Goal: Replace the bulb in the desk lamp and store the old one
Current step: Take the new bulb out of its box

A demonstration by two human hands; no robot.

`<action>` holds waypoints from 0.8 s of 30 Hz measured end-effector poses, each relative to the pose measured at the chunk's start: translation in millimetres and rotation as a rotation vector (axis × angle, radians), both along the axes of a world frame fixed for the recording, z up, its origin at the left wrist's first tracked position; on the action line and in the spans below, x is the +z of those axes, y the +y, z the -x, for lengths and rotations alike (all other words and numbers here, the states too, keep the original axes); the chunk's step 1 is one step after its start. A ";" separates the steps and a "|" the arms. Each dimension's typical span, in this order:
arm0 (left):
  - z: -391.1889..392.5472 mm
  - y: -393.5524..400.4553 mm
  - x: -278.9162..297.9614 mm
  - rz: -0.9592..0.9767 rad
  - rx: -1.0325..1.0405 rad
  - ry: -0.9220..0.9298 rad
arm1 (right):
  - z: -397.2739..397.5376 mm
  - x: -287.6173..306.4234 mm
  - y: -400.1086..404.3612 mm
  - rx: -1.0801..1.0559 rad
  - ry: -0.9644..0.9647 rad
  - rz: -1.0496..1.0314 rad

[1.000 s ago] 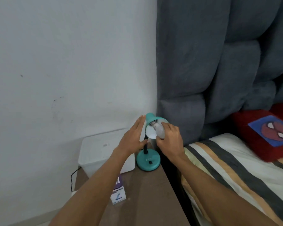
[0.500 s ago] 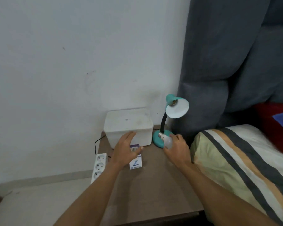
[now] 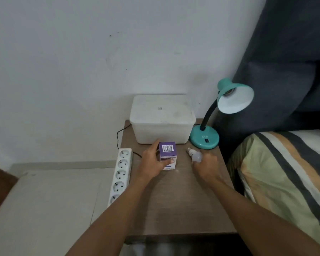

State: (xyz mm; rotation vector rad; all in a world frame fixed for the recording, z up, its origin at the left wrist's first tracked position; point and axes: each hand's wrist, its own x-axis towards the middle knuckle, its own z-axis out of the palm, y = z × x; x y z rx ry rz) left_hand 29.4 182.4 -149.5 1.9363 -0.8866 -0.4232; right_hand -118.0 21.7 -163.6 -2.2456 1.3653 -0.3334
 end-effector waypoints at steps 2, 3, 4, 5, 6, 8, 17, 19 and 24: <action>-0.8 0.6 -1.5 0.012 -0.001 -0.003 | -5.9 -3.3 -2.3 0.011 0.002 0.003; -1.6 0.4 -2.3 0.019 -0.003 0.000 | -7.2 -3.3 -2.8 0.023 0.014 0.011; -2.3 0.2 -3.2 0.025 -0.005 0.003 | -8.8 -3.5 -4.4 0.046 0.045 0.034; -3.0 -0.5 -4.3 0.029 -0.004 0.000 | -9.5 -1.5 -4.7 0.082 0.077 0.076; -3.3 -1.0 -5.2 0.033 -0.003 0.001 | -10.5 2.0 -5.3 0.128 0.076 0.136; -2.6 -1.6 -5.3 0.037 -0.005 0.009 | -14.7 17.4 -3.3 0.217 -0.087 0.183; -2.8 -2.2 -9.7 0.050 -0.018 0.062 | -53.0 83.1 12.1 0.862 0.024 0.218; -2.9 -2.5 -9.8 0.058 -0.017 0.062 | -53.1 84.3 11.7 0.891 0.059 0.249; -4.4 -3.2 -13.6 0.072 -0.016 0.069 | -53.1 84.4 7.2 0.936 0.110 0.198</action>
